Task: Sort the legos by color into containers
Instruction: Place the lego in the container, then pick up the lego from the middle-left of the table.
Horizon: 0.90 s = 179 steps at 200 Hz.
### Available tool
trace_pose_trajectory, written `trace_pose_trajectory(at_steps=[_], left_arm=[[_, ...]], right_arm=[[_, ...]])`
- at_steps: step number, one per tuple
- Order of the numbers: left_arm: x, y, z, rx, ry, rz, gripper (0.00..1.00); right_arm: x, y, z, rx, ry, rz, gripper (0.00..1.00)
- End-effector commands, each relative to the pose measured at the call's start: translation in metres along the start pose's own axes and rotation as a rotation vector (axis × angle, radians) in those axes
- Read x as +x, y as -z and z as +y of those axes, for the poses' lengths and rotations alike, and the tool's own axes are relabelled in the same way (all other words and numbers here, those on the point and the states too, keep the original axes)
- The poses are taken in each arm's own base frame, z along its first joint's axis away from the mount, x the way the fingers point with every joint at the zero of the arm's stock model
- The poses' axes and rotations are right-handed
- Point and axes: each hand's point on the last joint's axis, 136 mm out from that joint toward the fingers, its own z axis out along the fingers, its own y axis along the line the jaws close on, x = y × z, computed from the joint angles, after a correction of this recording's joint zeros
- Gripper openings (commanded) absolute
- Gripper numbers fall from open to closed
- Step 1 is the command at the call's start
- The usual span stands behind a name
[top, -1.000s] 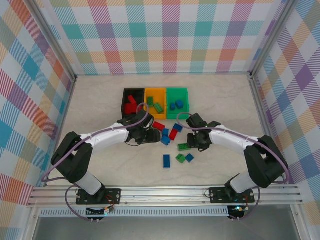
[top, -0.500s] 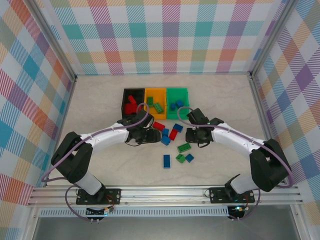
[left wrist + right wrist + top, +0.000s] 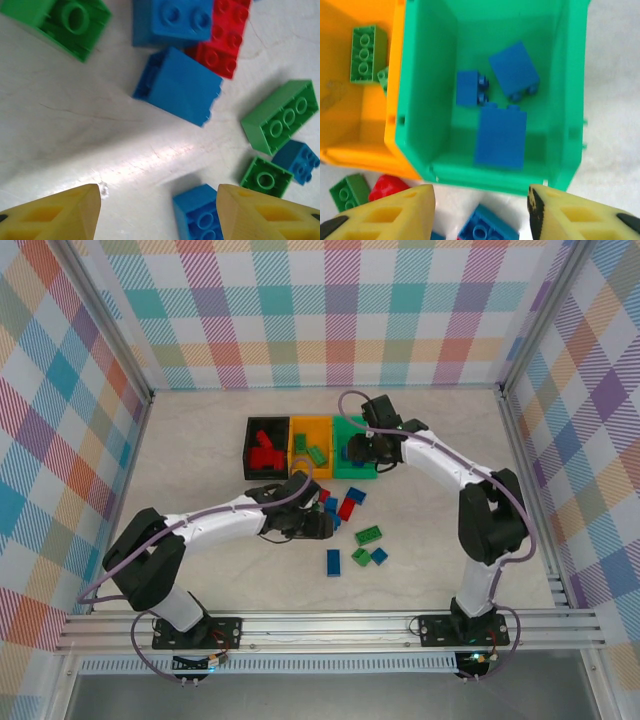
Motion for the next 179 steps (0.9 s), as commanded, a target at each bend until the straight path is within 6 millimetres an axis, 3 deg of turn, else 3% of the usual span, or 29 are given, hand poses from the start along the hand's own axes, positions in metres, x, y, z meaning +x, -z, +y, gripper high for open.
trace_pose_trajectory(at_steps=[1,35,77,113,179], left_arm=[[0.022,0.006,-0.005,-0.015,-0.041,0.034,0.63],[0.043,0.002,-0.014,-0.049,-0.088,0.098,0.64],[0.065,-0.01,-0.028,-0.116,-0.184,0.183,0.63],[0.07,-0.027,-0.038,-0.165,-0.234,0.234,0.61],[0.072,-0.039,-0.021,-0.284,-0.262,0.277,0.56]], right_arm=[[-0.006,0.006,0.01,-0.037,0.028,-0.001,0.54],[0.009,0.014,0.007,-0.062,0.014,0.004,0.55],[0.037,0.038,-0.012,-0.028,0.01,-0.002,0.56],[0.059,0.051,-0.027,0.002,-0.001,-0.002,0.56],[0.084,0.063,-0.044,0.032,-0.01,-0.001,0.56]])
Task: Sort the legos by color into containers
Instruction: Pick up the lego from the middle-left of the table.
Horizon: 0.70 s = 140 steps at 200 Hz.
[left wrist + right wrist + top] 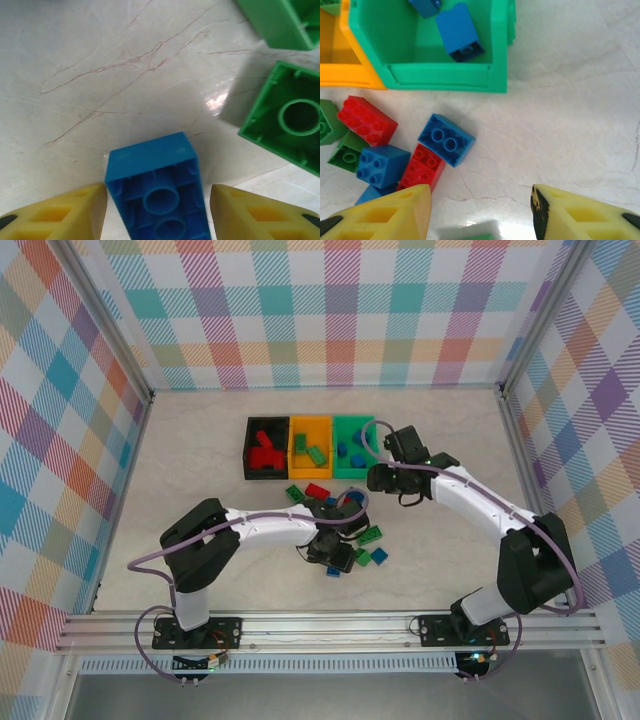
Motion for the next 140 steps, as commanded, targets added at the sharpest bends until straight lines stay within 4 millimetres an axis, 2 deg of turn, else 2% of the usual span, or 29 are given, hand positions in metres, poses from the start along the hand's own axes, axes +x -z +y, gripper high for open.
trace_pose_trajectory(at_steps=[1,39,45,56,78,93,116,140], left_arm=[[0.006,0.002,0.009,-0.061,-0.023,0.024,0.56],[0.006,-0.003,0.009,-0.063,-0.009,0.026,0.47],[0.005,-0.002,0.008,-0.061,-0.007,0.025,0.44],[0.002,0.001,0.004,-0.046,-0.005,0.015,0.33],[-0.012,0.015,0.002,-0.05,-0.006,-0.036,0.25],[-0.028,0.031,-0.001,-0.054,-0.011,-0.076,0.24],[-0.066,0.057,-0.006,-0.036,-0.016,-0.148,0.25],[-0.111,0.08,0.005,-0.029,0.01,-0.205,0.26]], right_arm=[[0.003,0.01,-0.004,0.009,-0.01,-0.025,0.56],[0.01,0.012,-0.008,0.013,-0.024,-0.036,0.56],[0.011,0.012,-0.009,0.013,-0.025,-0.037,0.56],[0.012,0.013,-0.01,0.016,-0.027,-0.039,0.56],[0.014,0.014,-0.012,0.018,-0.029,-0.04,0.56],[0.017,0.015,-0.012,0.018,-0.032,-0.035,0.56],[0.028,0.014,-0.015,0.015,-0.038,-0.011,0.56],[0.046,0.012,-0.02,0.01,-0.052,0.027,0.56]])
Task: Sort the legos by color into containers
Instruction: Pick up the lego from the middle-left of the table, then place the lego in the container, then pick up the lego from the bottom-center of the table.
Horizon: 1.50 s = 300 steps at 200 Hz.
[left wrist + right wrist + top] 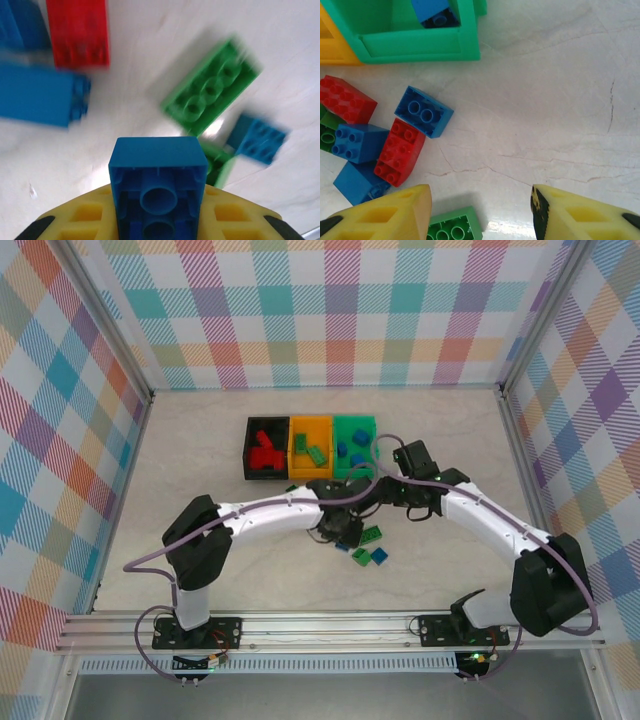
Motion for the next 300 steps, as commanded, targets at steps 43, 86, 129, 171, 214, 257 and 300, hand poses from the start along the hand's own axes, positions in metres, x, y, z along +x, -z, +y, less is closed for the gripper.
trace_pose_trajectory(at_steps=[43,86,129,171,214,257,300], left_arm=[[-0.126,0.029,0.059,0.004,0.102,-0.136,0.28],[-0.2,0.027,0.077,-0.023,0.116,-0.277,0.32],[-0.235,0.021,0.076,-0.01,0.135,-0.314,0.55],[-0.215,0.033,0.079,0.003,0.151,-0.307,0.64],[-0.175,0.051,0.084,0.047,0.182,-0.325,0.64],[-0.131,0.052,0.096,0.048,0.214,-0.303,0.64],[-0.096,0.042,0.109,0.022,0.236,-0.271,0.64]], right_arm=[[0.058,0.002,-0.012,-0.052,-0.083,0.087,0.56],[0.09,0.009,-0.025,-0.059,-0.133,0.106,0.56],[0.113,0.013,-0.02,-0.121,-0.103,0.151,0.56],[0.135,-0.001,-0.007,-0.189,-0.074,0.26,0.57],[0.136,-0.011,0.015,-0.216,-0.032,0.309,0.61],[0.141,-0.026,0.018,-0.135,-0.017,0.352,0.63],[0.144,-0.038,0.007,-0.007,-0.022,0.365,0.62]])
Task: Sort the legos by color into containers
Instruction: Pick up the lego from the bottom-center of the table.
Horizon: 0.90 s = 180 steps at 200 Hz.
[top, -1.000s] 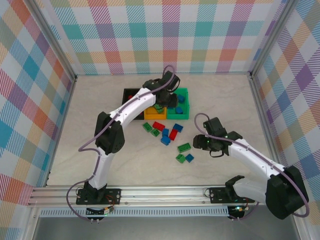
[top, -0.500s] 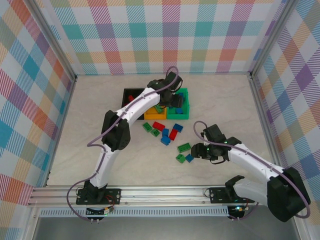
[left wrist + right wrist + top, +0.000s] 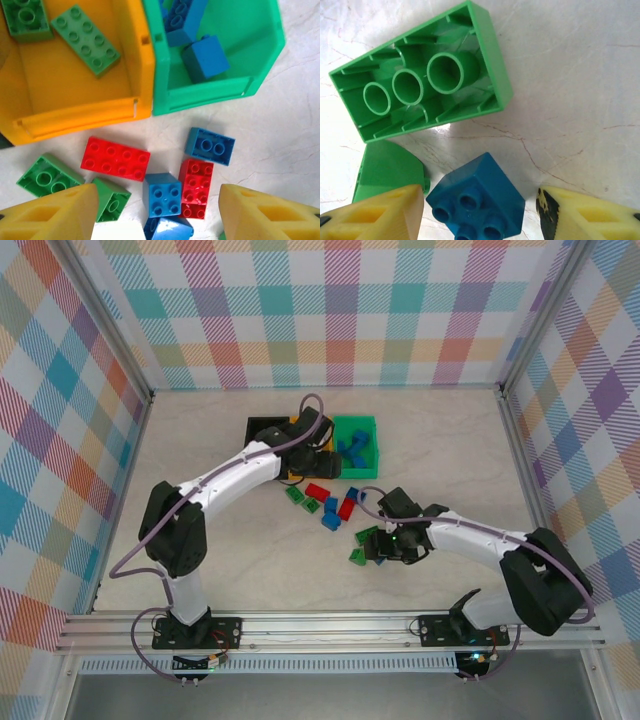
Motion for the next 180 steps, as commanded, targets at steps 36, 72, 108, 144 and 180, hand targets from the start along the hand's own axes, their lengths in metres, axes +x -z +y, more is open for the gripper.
trace_pose_trajectory(at_steps=[36,72,108,144,180], left_arm=[[0.033,-0.006,0.015,-0.006,0.05,0.03,0.64],[0.042,-0.005,0.019,-0.006,0.065,0.034,0.64],[0.051,0.004,0.021,0.006,0.064,0.019,0.65],[0.069,0.007,0.024,0.021,0.057,0.018,0.65],[0.087,0.007,0.016,0.04,0.042,0.042,0.64]], right_arm=[[-0.009,-0.004,-0.016,0.142,-0.02,-0.005,0.56],[-0.011,-0.002,-0.009,0.133,-0.003,-0.002,0.39],[-0.032,0.02,0.008,0.093,0.016,-0.086,0.36],[-0.076,0.05,0.028,0.079,0.072,-0.198,0.37],[-0.138,0.073,0.049,0.042,0.099,-0.301,0.38]])
